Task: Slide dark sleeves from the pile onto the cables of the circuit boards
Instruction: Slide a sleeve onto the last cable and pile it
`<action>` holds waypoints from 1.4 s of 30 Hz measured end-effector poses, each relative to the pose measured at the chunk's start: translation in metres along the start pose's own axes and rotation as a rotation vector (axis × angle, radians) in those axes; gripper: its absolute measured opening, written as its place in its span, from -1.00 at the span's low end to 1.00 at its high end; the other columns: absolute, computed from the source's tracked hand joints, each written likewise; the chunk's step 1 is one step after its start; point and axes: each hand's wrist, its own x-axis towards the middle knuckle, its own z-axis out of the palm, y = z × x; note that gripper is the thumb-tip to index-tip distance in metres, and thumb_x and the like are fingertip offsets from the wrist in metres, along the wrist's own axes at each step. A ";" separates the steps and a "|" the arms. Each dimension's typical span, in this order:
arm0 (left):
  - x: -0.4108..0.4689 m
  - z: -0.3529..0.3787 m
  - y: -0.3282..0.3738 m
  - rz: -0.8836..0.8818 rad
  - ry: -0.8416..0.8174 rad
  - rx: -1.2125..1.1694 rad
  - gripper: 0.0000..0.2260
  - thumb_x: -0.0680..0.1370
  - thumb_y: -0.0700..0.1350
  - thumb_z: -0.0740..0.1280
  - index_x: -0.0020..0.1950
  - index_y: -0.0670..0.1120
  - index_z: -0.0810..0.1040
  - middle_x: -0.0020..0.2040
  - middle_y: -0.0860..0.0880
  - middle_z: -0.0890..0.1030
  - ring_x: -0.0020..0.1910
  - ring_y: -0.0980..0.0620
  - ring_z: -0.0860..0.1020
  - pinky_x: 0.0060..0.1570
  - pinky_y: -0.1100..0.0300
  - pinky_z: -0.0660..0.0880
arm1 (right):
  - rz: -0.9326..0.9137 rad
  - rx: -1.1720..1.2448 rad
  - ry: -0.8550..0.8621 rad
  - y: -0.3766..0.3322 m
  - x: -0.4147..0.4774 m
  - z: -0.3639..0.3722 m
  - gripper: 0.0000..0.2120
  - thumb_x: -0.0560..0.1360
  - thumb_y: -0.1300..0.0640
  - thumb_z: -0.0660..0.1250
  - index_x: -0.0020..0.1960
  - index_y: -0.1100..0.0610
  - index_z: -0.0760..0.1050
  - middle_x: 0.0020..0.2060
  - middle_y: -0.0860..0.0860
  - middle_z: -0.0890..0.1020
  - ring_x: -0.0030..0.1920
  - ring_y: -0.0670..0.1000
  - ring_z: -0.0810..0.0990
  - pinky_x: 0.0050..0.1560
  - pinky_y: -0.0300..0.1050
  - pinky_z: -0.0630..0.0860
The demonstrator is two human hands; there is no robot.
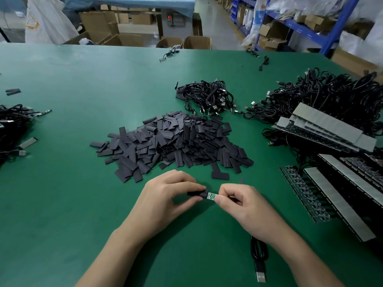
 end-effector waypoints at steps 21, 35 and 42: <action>-0.001 0.002 0.007 0.016 -0.006 -0.050 -0.87 0.57 0.02 0.48 0.09 0.04 0.73 -0.02 0.18 0.64 -0.05 0.17 0.61 -0.06 0.11 0.58 | -0.008 0.035 -0.050 0.000 -0.001 0.001 -0.67 0.57 -0.23 0.24 -0.20 -0.02 0.53 -0.44 -0.13 0.37 -0.40 -0.12 0.30 -0.35 -0.17 0.25; -0.001 0.001 0.011 0.033 0.056 -0.065 -0.87 0.55 -0.08 0.52 0.07 -0.04 0.74 -0.06 0.11 0.66 -0.11 0.16 0.61 -0.08 0.19 0.57 | 0.053 0.175 -0.041 0.003 0.000 -0.003 -0.74 0.52 -0.17 0.28 -0.14 -0.04 0.63 -0.42 -0.15 0.36 -0.37 -0.07 0.29 -0.34 -0.18 0.23; 0.000 0.002 0.012 0.089 0.083 0.003 -0.89 0.54 -0.08 0.52 0.05 -0.06 0.74 -0.12 0.09 0.68 -0.17 0.11 0.62 -0.14 0.18 0.58 | 0.060 0.182 -0.036 0.005 0.001 -0.001 -0.72 0.52 -0.21 0.26 -0.15 -0.06 0.62 -0.44 -0.14 0.33 -0.38 -0.01 0.25 -0.36 -0.11 0.19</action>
